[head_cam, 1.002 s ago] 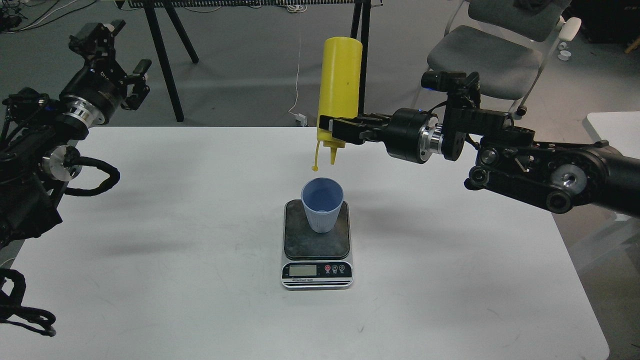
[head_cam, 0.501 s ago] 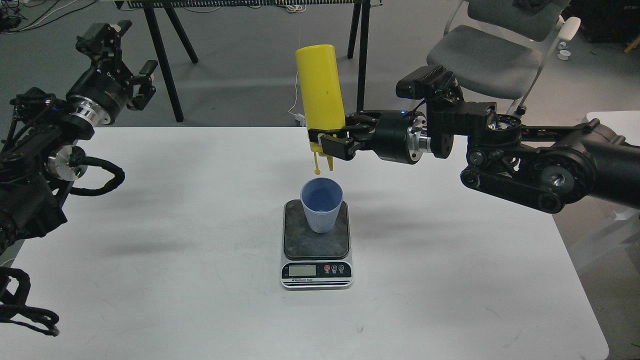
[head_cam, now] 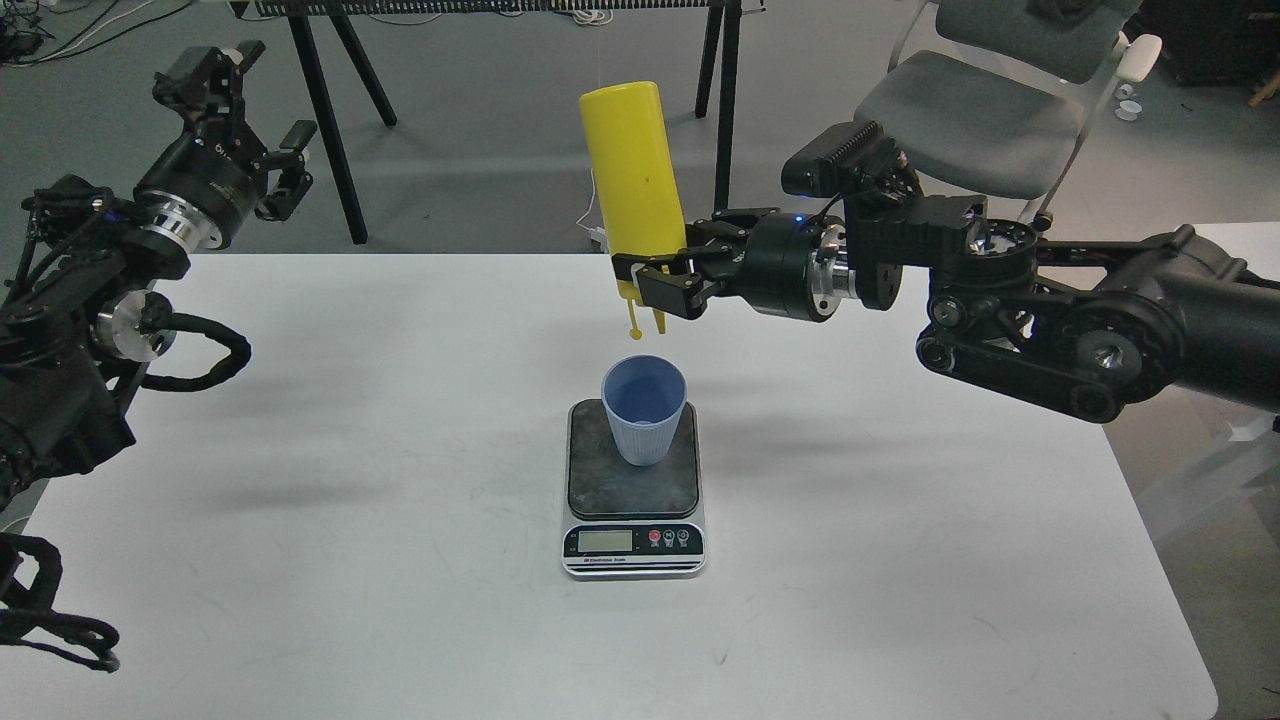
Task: Pour seasoning into cup on scale with both arms
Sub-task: 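Hold the inverted yellow bottle above the cup and squeeze out sauce, then raise the yellow bottle, turn it upright, and carry it back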
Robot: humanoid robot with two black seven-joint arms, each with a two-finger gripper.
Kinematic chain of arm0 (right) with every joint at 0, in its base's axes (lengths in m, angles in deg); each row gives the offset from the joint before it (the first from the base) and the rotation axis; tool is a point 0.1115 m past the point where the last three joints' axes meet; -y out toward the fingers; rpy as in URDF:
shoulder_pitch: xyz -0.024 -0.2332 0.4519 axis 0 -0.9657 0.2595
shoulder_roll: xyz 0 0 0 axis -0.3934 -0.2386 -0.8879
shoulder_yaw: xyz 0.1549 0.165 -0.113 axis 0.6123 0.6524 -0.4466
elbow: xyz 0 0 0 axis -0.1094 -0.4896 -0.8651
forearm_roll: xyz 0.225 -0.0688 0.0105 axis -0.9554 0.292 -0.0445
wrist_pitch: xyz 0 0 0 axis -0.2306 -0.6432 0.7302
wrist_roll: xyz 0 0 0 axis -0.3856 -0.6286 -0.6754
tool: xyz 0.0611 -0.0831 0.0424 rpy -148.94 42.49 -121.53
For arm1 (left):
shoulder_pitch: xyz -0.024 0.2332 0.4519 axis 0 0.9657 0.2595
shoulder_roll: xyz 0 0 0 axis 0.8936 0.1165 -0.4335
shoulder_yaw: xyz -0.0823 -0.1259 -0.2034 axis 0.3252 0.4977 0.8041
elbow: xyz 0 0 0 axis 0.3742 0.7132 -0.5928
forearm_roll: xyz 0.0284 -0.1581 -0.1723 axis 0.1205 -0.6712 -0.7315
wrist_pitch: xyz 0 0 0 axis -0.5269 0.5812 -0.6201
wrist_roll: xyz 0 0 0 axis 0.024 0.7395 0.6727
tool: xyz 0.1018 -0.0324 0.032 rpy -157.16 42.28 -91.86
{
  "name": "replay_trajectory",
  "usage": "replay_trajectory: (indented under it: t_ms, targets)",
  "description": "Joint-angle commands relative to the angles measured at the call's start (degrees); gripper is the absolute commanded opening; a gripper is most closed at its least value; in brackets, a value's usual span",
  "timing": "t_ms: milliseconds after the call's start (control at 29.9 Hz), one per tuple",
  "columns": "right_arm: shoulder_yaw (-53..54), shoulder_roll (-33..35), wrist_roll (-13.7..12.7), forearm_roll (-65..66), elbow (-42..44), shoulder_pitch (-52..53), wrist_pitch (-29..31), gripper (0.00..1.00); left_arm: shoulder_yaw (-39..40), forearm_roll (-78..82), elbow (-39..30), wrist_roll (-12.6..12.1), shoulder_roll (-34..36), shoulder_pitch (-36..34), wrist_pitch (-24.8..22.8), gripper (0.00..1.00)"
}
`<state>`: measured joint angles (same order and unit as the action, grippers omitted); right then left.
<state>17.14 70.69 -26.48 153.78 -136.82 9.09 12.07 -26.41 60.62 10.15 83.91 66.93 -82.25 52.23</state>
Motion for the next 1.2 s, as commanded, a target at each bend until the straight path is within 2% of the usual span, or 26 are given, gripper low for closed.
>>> replay_trajectory:
  t_ms: [0,200,267,367,534,635,768,968,1169]
  targets:
    - [0.0,-0.1,0.0,0.9,0.1,0.0,-0.1,0.14,0.0,0.0,0.0,0.0,0.1,0.0,0.0,0.89]
    - [0.7,0.3,0.0,-2.1,0.3,0.0,0.3,0.14,0.1,0.0,0.0,0.0,0.0,-0.1,0.0,0.89]
    - [1.7,0.8,0.6,-8.5,0.5,-0.2,0.8,0.13,0.0,0.0,0.0,0.0,0.0,-0.1,0.0,0.89]
    - [7.0,3.6,1.0,-26.6,1.1,-0.8,3.4,0.13,0.0,0.0,0.0,0.0,0.0,0.0,0.0,0.89]
    - [17.6,8.2,1.8,-52.1,1.6,-5.8,14.4,0.14,0.0,0.0,-0.1,0.0,-0.2,0.0,0.0,0.89]
    - [26.3,10.7,1.2,-70.9,3.6,-13.1,28.0,0.14,0.0,0.1,-0.2,0.0,-0.2,-0.1,0.0,0.89]
    - [32.8,11.2,-0.6,-92.6,6.2,-23.8,28.3,0.14,0.0,0.1,-0.4,0.0,-1.0,-0.3,0.0,0.90]
    - [40.9,12.5,-0.2,-101.6,4.1,-37.7,28.3,0.14,0.0,0.1,-0.4,0.0,-1.3,-0.5,0.0,0.90]
    - [48.9,13.5,0.5,-113.2,-3.6,-49.8,28.3,0.15,0.0,0.1,-0.4,0.0,-1.3,-0.5,0.0,0.90]
